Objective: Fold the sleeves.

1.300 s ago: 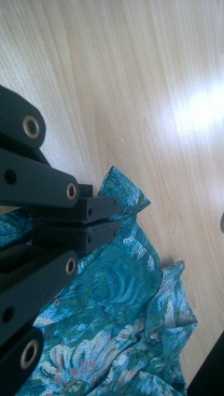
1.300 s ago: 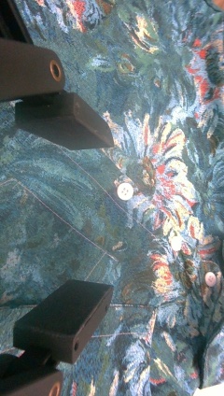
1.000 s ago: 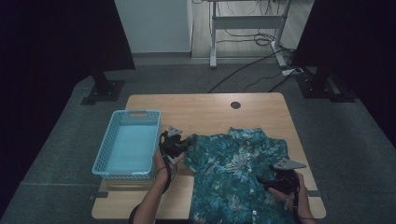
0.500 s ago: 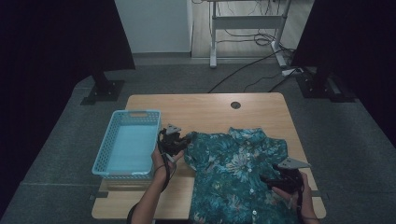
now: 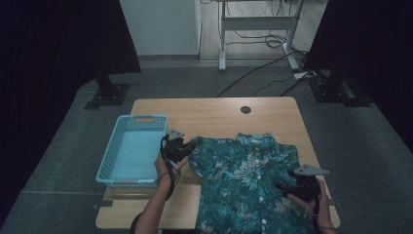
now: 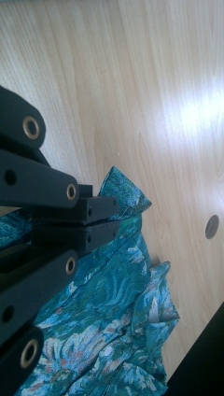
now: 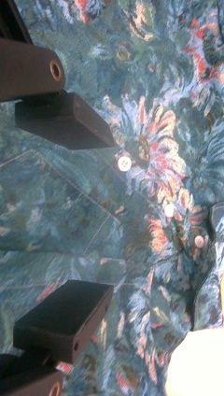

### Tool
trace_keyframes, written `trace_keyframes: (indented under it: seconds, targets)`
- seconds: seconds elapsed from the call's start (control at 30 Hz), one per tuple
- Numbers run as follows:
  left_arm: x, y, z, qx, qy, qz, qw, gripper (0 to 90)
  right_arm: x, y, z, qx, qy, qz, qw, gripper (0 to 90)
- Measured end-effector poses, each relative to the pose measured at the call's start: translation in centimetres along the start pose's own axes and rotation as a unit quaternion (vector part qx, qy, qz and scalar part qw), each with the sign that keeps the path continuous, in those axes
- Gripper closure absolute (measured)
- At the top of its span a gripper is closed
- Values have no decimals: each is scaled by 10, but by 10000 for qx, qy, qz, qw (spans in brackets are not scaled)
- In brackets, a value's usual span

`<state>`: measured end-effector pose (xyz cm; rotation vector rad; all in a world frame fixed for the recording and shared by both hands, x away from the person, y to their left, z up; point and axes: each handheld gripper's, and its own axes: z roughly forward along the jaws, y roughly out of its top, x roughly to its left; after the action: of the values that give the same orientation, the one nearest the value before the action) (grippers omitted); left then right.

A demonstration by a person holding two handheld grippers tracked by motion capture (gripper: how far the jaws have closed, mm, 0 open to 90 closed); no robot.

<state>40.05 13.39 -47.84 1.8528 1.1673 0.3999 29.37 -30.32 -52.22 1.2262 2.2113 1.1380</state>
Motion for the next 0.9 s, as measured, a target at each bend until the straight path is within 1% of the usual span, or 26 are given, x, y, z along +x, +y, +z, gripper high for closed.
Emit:
trace_keyframes:
  seconds: [0.2,0.27,0.4,0.53,0.7,0.9]
  targets:
    - [8,3,-8,-15,95,-23,10000,877,0,-1,1,53,0,1,10000,240]
    - [13,4,-13,-15,148,-13,9999,877,0,-1,2,65,3,-8,10000,240]
    - [23,6,-23,-53,250,-69,9996,877,0,-2,3,85,24,4,10000,240]
    - [29,5,-29,-40,331,-65,9994,876,1,-3,8,165,47,-9,9999,240]
    - [29,2,-27,2,332,-57,9994,874,3,-6,17,319,98,-65,9994,240]
    - [21,1,-18,67,284,16,9996,874,4,-8,22,433,135,-82,9989,239]
